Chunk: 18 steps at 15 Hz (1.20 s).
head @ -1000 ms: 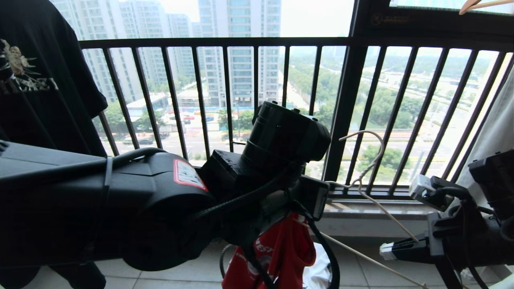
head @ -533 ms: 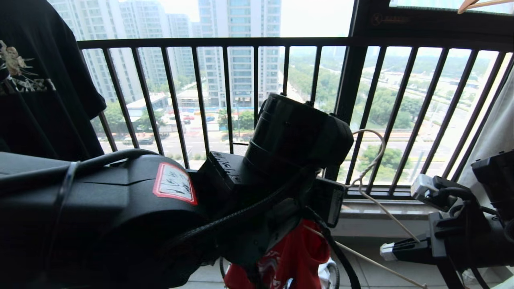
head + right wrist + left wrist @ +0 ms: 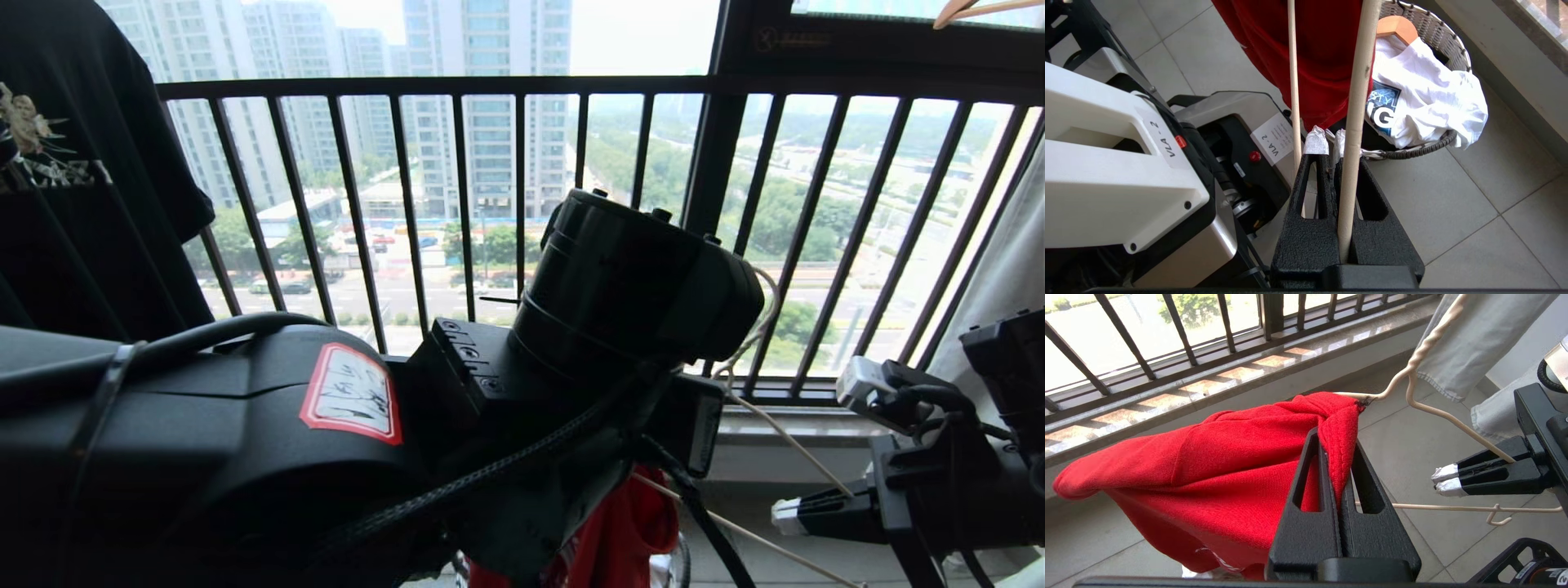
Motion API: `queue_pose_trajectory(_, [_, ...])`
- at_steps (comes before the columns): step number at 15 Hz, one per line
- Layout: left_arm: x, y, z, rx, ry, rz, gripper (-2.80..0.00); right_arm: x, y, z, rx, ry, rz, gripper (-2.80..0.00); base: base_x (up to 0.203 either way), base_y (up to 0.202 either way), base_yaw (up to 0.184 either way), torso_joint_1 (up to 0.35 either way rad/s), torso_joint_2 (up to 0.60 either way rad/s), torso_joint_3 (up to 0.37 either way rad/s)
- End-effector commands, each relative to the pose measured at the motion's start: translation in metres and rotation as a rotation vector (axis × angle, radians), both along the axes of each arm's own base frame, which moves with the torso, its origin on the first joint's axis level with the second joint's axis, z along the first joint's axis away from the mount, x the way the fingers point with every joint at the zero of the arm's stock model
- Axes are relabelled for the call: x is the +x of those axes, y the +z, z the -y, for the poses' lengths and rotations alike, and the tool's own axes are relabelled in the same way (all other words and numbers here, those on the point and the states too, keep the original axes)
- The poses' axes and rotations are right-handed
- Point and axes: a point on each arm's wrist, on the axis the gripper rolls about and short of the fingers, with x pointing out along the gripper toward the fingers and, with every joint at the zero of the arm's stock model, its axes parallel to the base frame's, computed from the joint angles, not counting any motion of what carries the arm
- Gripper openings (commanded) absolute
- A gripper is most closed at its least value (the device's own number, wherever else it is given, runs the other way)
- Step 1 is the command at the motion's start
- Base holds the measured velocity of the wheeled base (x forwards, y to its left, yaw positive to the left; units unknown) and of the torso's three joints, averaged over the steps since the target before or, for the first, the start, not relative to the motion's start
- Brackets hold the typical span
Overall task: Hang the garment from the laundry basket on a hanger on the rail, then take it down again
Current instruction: Hang the clothes on the clothes rack
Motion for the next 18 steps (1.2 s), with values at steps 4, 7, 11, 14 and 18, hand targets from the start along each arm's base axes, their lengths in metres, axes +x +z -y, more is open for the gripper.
queue_pose_trajectory(4, [0.049,0.028,-0.036,-0.034,0.194,0.083,-2.80,-0.001,0.003,0.003,0.001,-0.011,0.015,-2.80,0.000,0.000,0.000,0.000,0.00,0.000])
queue_pose_trajectory(7, [0.053,0.027,-0.039,-0.023,0.208,0.091,-2.80,-0.002,0.004,0.004,-0.002,-0.016,0.023,-2.80,0.000,0.000,0.000,0.000,0.00,0.000])
queue_pose_trajectory(11, [0.059,0.025,-0.041,0.007,0.235,0.101,-2.80,0.001,0.008,0.013,-0.003,-0.073,0.042,-2.80,0.000,0.000,0.000,0.000,0.00,0.000])
queue_pose_trajectory(14, [0.057,0.023,-0.040,0.013,0.228,0.097,-2.80,0.004,0.010,0.016,0.003,-0.089,0.064,-2.80,0.000,0.000,0.000,0.000,0.00,0.000])
queue_pose_trajectory(18, [0.053,0.020,-0.036,0.024,0.216,0.092,-2.80,0.006,0.011,0.020,0.001,-0.111,0.073,-2.80,0.000,0.000,0.000,0.000,0.00,0.000])
